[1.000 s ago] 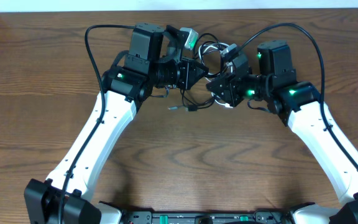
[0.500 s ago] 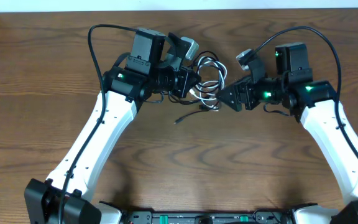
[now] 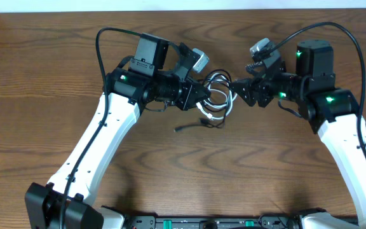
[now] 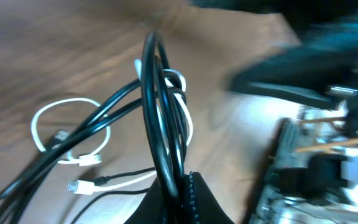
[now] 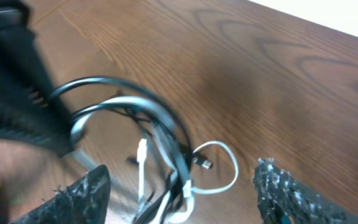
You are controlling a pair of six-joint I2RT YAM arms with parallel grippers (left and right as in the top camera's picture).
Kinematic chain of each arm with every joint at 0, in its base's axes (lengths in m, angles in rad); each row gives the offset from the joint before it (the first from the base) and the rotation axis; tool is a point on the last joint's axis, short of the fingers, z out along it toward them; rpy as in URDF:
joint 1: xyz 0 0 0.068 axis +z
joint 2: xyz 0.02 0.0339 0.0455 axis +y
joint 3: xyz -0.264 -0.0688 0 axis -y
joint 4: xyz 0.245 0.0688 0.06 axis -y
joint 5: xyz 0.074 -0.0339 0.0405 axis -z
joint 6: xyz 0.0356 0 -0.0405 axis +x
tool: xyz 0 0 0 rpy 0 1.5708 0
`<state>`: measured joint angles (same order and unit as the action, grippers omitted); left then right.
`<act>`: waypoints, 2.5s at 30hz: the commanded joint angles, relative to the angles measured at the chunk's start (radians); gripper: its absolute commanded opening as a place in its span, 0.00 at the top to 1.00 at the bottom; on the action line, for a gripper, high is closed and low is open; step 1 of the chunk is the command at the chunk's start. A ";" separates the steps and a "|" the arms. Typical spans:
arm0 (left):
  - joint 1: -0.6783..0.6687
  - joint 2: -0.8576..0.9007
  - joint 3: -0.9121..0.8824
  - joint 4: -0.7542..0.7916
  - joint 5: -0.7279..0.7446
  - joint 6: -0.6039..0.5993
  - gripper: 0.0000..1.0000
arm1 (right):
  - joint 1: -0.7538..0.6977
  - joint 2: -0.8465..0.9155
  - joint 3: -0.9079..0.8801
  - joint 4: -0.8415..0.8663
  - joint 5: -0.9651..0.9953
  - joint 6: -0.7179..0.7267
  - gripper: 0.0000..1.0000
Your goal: Untangle cables
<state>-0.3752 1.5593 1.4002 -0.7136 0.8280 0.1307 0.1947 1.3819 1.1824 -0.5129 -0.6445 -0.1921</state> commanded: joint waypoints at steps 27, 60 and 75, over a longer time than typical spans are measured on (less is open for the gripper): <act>0.000 -0.026 0.008 -0.005 0.650 -0.110 0.93 | 0.105 0.092 0.000 0.312 0.465 0.435 0.36; 0.169 -0.026 0.008 -0.055 0.519 -0.107 0.93 | -0.257 0.116 0.000 0.043 0.161 0.182 0.37; 0.169 -0.026 0.008 0.336 0.467 -0.490 0.92 | -0.035 0.154 0.000 -0.196 -0.051 0.115 0.30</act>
<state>-0.2073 1.5593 1.3979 -0.4076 1.3251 -0.2329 0.1009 1.5097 1.1820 -0.6994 -0.6540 -0.0372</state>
